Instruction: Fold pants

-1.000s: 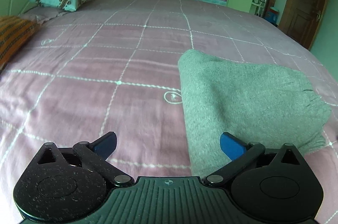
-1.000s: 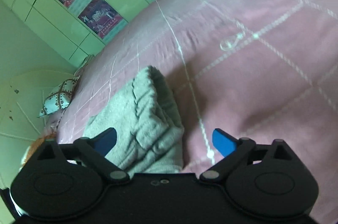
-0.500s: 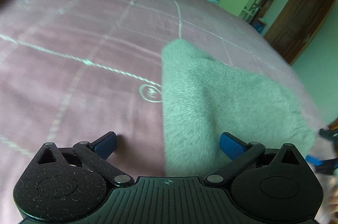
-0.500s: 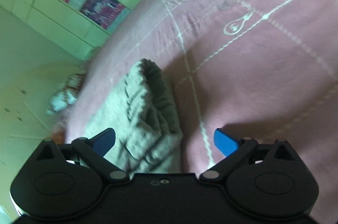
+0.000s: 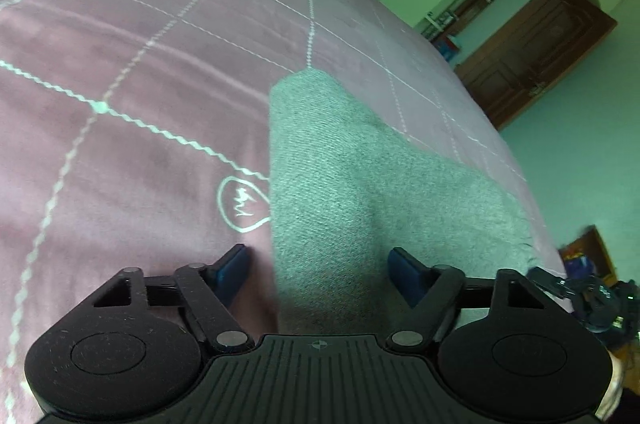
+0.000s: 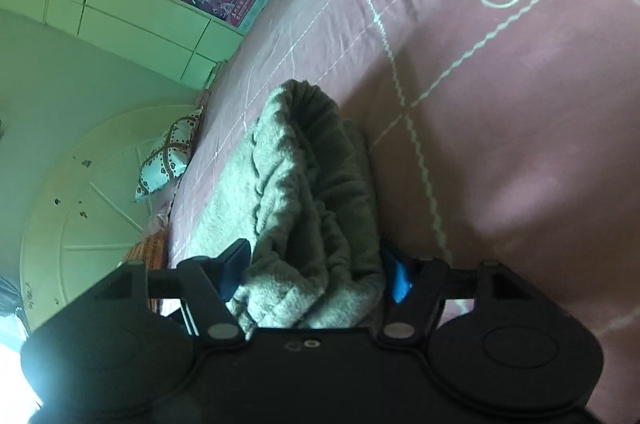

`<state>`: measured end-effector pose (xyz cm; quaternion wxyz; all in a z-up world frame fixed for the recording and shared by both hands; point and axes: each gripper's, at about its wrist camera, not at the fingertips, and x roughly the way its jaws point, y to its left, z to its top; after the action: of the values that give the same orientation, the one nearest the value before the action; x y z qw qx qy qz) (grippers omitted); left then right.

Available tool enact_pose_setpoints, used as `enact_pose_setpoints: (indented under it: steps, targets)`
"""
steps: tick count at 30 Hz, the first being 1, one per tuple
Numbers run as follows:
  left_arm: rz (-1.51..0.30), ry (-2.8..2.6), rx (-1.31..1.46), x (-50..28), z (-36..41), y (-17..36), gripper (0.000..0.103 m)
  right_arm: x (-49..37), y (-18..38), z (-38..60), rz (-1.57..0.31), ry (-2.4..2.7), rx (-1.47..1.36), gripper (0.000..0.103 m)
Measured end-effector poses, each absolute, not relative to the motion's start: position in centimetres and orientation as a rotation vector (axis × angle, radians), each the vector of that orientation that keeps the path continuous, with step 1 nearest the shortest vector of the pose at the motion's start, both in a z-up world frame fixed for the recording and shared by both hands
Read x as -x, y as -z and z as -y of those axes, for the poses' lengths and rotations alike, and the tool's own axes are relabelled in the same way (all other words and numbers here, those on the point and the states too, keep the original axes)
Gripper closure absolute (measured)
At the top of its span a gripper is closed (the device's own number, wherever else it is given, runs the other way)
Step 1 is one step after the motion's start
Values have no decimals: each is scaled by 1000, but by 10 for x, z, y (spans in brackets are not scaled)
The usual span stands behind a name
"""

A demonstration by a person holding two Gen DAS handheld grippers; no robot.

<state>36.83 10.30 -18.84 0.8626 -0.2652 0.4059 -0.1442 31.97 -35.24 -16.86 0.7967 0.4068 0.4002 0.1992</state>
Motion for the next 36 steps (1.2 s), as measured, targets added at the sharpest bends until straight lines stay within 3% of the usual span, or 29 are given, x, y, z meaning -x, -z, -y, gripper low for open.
enact_pose_setpoints:
  steps: [7, 9, 11, 14, 17, 27, 36]
  targets:
    - [-872, 410, 588, -389, -95, 197, 32, -325, 171, 356, -875, -478, -875, 40]
    - [-876, 418, 593, -394, -90, 199, 39, -330, 171, 351, -880, -495, -877, 40]
    - [-872, 422, 611, -395, -92, 202, 53, -334, 173, 348, -885, -513, -883, 40]
    - [-844, 412, 615, -390, -92, 202, 69, -339, 170, 343, -913, -491, -833, 50]
    - [-797, 412, 602, -382, -92, 190, 78, -337, 158, 336, -920, -483, -776, 61]
    - [-675, 413, 555, -386, -129, 120, 79, -346, 81, 304, -822, -628, -653, 67]
    - [-602, 298, 559, -466, -188, 113, 79, -454, 67, 249, -784, -725, -615, 67]
